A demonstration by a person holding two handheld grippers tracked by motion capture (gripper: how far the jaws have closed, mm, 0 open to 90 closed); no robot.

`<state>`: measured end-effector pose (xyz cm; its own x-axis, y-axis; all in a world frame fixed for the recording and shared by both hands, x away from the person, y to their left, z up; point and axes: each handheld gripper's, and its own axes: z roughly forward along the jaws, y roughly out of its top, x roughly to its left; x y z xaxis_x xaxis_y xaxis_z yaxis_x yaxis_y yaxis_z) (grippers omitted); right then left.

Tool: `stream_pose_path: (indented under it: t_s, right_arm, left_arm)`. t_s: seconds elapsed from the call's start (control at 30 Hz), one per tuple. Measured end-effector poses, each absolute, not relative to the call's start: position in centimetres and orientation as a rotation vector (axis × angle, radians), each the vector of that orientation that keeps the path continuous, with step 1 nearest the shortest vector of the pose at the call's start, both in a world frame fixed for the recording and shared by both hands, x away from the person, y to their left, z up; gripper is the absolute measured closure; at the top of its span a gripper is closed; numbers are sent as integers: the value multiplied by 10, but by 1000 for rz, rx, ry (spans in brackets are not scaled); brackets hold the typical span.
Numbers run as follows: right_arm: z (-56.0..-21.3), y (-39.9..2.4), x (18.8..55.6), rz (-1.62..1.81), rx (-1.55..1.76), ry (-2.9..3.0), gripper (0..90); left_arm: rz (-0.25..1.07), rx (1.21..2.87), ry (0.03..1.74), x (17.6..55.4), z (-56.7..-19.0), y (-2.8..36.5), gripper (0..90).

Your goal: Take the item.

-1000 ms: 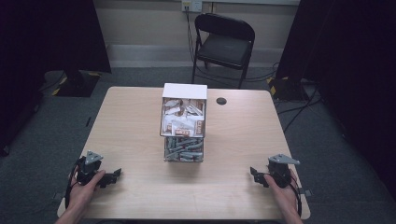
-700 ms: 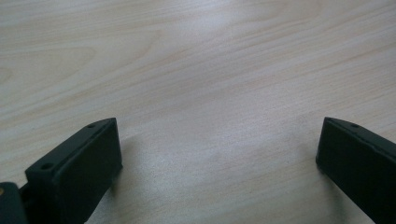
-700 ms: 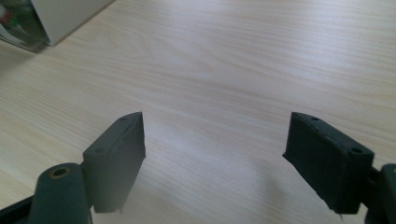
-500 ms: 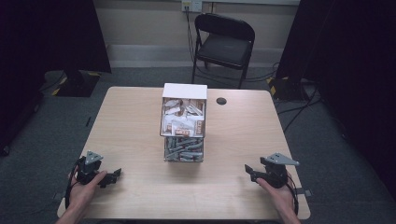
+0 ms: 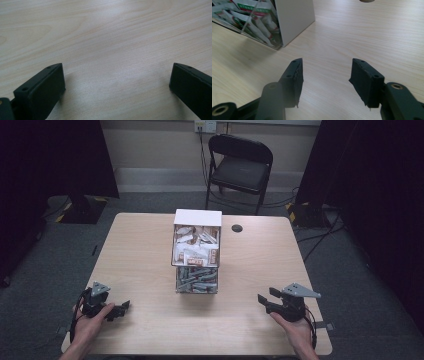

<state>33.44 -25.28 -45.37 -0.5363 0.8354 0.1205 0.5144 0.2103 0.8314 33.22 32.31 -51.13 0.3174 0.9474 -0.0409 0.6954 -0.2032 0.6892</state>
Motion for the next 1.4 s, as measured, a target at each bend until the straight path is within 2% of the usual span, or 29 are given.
stream_pose_path:
  t_s: [0.27, 0.77, 1.03, 1.4]
  right_arm:
    - [-443, -244, 329, 1311, 1241, 2163, 510]
    - [-428, -212, 319, 1408, 1127, 2265, 542]
    - [-413, -182, 318, 1450, 1028, 2308, 534]
    - [-408, -138, 331, 1516, 936, 2370, 594]
  left_arm:
    - [532, 1976, 1446, 332, -511, 323, 0]
    - [532, 1976, 1446, 332, -511, 323, 0]
    - [532, 1976, 1447, 332, -511, 323, 0]
    - [532, 1976, 1446, 332, -511, 323, 0]
